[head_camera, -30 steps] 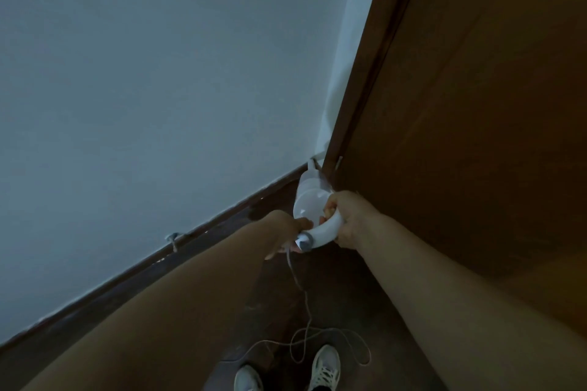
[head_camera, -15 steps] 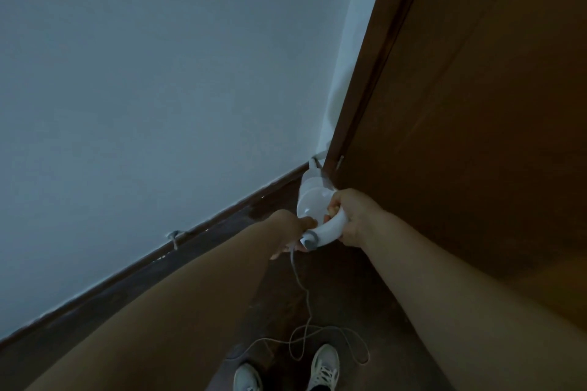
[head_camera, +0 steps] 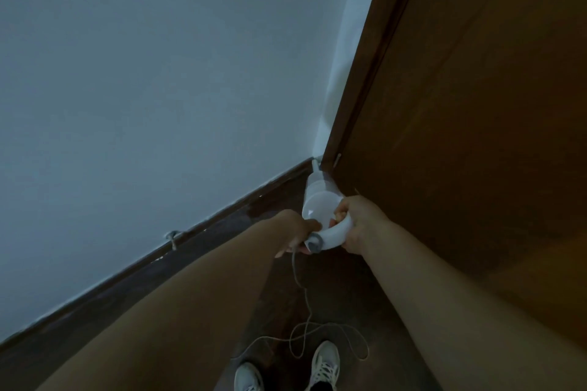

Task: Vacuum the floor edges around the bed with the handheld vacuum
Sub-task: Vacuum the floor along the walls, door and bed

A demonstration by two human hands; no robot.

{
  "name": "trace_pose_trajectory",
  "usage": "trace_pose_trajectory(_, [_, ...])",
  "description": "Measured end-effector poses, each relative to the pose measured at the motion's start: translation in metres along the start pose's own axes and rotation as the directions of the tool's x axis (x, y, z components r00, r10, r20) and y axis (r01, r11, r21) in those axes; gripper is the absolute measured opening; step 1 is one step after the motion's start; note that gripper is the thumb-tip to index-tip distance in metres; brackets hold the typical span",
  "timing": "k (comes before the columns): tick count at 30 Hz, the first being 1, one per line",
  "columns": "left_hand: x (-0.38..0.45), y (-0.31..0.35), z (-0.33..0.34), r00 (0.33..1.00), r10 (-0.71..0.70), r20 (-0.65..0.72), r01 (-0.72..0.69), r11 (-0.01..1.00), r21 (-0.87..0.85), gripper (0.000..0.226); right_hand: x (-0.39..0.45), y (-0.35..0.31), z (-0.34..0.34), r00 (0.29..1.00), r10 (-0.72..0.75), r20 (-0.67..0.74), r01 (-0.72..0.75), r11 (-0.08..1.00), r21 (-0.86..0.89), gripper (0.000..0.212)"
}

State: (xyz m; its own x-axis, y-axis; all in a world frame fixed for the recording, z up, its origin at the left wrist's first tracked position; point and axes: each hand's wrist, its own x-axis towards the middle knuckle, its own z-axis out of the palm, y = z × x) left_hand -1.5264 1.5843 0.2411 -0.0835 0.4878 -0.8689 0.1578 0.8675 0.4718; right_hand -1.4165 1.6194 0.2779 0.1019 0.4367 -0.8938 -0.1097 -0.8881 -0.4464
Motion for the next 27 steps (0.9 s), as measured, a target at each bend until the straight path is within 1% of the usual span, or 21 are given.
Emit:
trace_pose_trajectory(3, [-0.003, -0.001, 0.005, 1.0, 0.007, 0.0, -0.007, 1.0, 0.023, 0.044, -0.003, -0.001, -0.005, 1.0, -0.002, 0.003, 0.002, 1.0, 0.019, 0.037])
trace_pose_trajectory(5, [-0.005, -0.001, 0.003, 1.0, 0.002, 0.001, -0.002, 1.0, 0.004, 0.044, -0.005, -0.001, -0.004, 1.0, -0.005, 0.01, 0.005, 1.0, -0.001, 0.037])
trace_pose_trajectory(9, [0.0, -0.002, -0.006, 1.0, -0.016, -0.014, 0.016, 1.0, -0.019, 0.041, -0.013, -0.003, 0.005, 1.0, -0.001, 0.027, 0.001, 1.0, 0.002, 0.044])
trace_pose_trajectory(13, [0.008, -0.006, -0.019, 0.998, -0.011, -0.063, 0.007, 0.997, -0.072, 0.047, -0.016, -0.005, 0.022, 0.998, -0.021, 0.064, 0.021, 1.0, -0.008, 0.047])
trace_pose_trajectory(18, [0.017, -0.01, -0.032, 0.998, -0.008, -0.069, 0.0, 0.994, -0.105, 0.043, -0.021, -0.003, 0.035, 0.993, -0.018, 0.112, 0.022, 0.999, -0.031, 0.039])
trace_pose_trajectory(20, [0.015, -0.014, -0.036, 0.998, -0.016, -0.067, 0.01, 0.996, -0.092, 0.04, -0.021, 0.001, 0.038, 0.992, 0.005, 0.126, -0.001, 1.0, -0.03, 0.035])
trace_pose_trajectory(21, [0.014, -0.016, -0.038, 0.998, -0.015, -0.068, 0.009, 0.997, -0.076, 0.04, -0.021, 0.003, 0.039, 0.99, 0.021, 0.137, -0.017, 0.999, -0.028, 0.031])
trace_pose_trajectory(24, [0.009, -0.023, -0.043, 0.997, -0.004, -0.073, 0.002, 1.0, -0.02, 0.038, -0.023, 0.008, 0.042, 0.989, 0.047, 0.137, -0.041, 0.998, -0.046, 0.009])
trace_pose_trajectory(26, [0.004, -0.028, -0.044, 0.998, -0.001, -0.067, 0.0, 1.0, -0.023, 0.037, -0.024, 0.012, 0.042, 0.99, 0.044, 0.135, -0.034, 0.997, -0.075, 0.007])
trace_pose_trajectory(27, [0.0, -0.03, -0.046, 0.998, 0.001, -0.062, -0.002, 1.0, -0.024, 0.034, -0.026, 0.014, 0.042, 0.988, 0.037, 0.148, -0.024, 0.995, -0.093, 0.011])
